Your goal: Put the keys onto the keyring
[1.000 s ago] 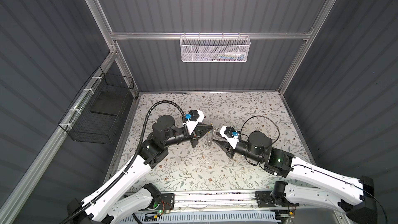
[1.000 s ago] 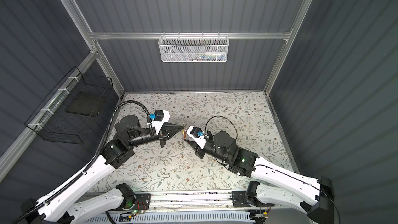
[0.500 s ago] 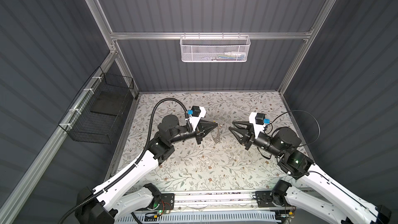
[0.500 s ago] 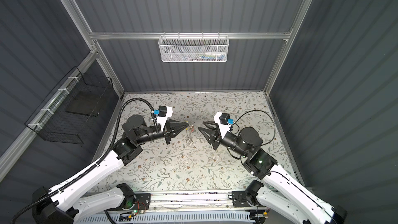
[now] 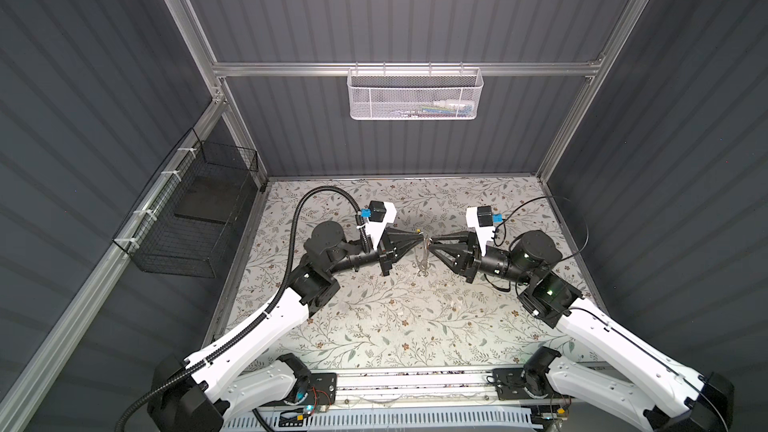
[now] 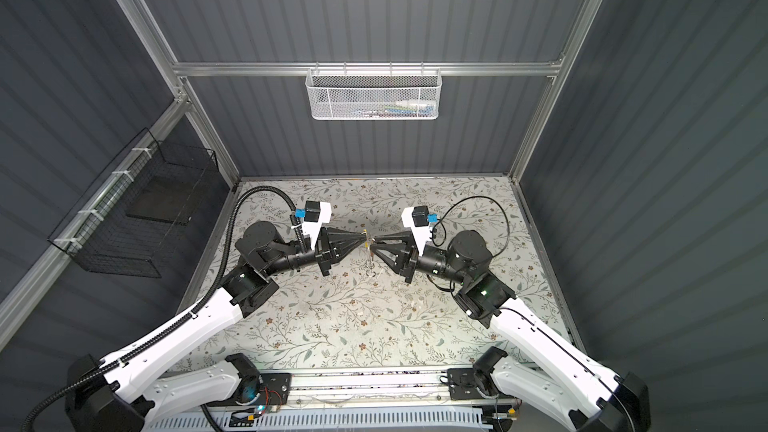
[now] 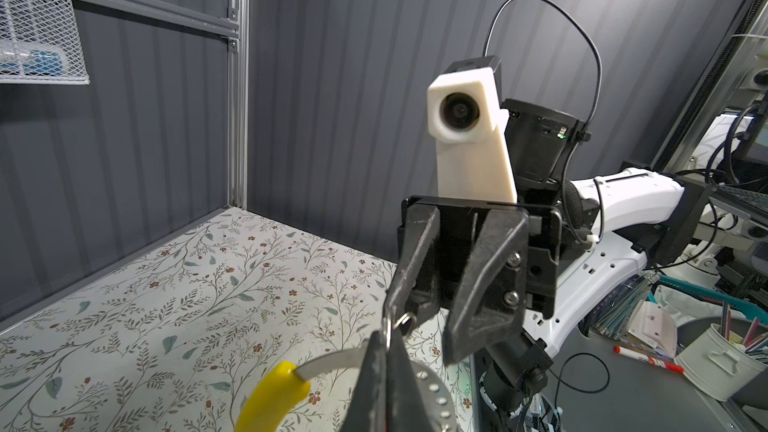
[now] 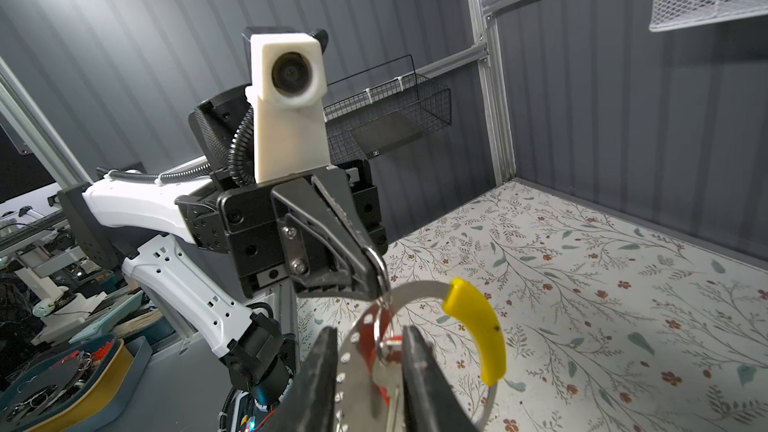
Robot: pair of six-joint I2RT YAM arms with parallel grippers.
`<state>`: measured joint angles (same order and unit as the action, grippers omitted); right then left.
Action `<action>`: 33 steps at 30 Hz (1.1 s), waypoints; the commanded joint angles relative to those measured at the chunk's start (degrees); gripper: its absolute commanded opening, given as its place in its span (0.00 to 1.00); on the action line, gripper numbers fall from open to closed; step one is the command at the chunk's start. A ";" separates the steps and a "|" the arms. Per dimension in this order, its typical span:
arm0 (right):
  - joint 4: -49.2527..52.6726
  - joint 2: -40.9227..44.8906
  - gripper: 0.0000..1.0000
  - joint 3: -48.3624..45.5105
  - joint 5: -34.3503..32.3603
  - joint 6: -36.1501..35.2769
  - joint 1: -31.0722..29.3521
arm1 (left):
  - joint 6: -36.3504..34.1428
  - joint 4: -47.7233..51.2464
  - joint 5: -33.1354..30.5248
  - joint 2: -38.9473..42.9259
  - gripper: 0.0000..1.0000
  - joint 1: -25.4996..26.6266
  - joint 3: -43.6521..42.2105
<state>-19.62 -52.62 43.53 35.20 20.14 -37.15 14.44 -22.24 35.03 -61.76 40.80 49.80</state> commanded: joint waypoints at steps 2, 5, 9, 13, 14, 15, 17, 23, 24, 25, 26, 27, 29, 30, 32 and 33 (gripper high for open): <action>-1.90 -0.52 0.28 1.94 1.71 0.41 0.31 | 1.27 -2.70 1.55 -0.11 0.00 -0.37 -0.63; -2.17 -1.12 0.27 2.13 1.61 0.32 0.47 | 1.71 -2.90 2.06 -0.21 0.00 -0.37 -0.49; -2.51 -1.92 0.26 2.69 1.82 0.54 0.67 | 1.89 -2.50 2.79 -0.38 0.00 -0.39 -0.13; -3.30 -2.31 0.24 2.99 2.09 1.06 0.93 | 1.82 -2.29 3.12 -0.37 0.00 -0.34 -0.10; -3.40 -2.31 0.24 3.04 2.11 1.14 0.85 | 1.93 -2.28 3.25 -0.39 0.00 -0.30 -0.14; -3.41 -2.40 0.24 3.14 2.16 1.12 0.93 | 1.96 -2.29 3.42 -0.38 0.00 -0.30 -0.09; -3.32 -2.66 0.23 3.32 2.34 1.22 1.01 | 2.01 -2.28 3.65 -0.43 0.00 -0.29 0.00; -3.40 -3.62 0.19 4.05 3.62 1.48 1.18 | 2.17 -2.33 3.91 -0.38 0.00 -0.30 0.04; -3.32 -3.83 0.18 4.10 3.82 1.50 1.13 | 2.17 -2.28 3.91 -0.39 0.00 -0.28 0.08; -3.24 -4.00 0.18 4.20 4.07 1.57 1.14 | 2.20 -2.16 3.84 -0.25 0.00 -0.32 0.10; -3.06 -4.16 0.17 4.20 4.26 1.57 1.15 | 2.04 -2.11 3.70 -0.13 0.00 -0.28 0.03; -3.01 -4.24 0.17 4.16 4.40 1.57 1.13 | 1.93 -2.02 3.50 0.03 0.00 -0.28 -0.02; -2.81 -4.25 0.18 3.86 4.51 1.66 1.18 | 1.92 -2.02 3.06 0.40 0.00 -0.28 -0.22; -2.72 -4.31 0.18 3.71 4.40 1.62 1.26 | 1.76 -2.06 2.88 0.60 0.00 -0.34 -0.24; -2.48 -4.08 0.18 3.29 4.14 1.66 1.37 | 1.74 -2.06 2.76 0.78 0.00 -0.29 -0.39; -2.49 -3.99 0.18 3.20 4.09 1.65 1.46 | 1.74 -2.11 2.77 0.84 0.00 -0.29 -0.36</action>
<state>-21.63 -56.84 46.17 38.65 21.50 -36.05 15.75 -22.96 37.54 -62.17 40.80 49.74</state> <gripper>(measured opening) 0.181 0.046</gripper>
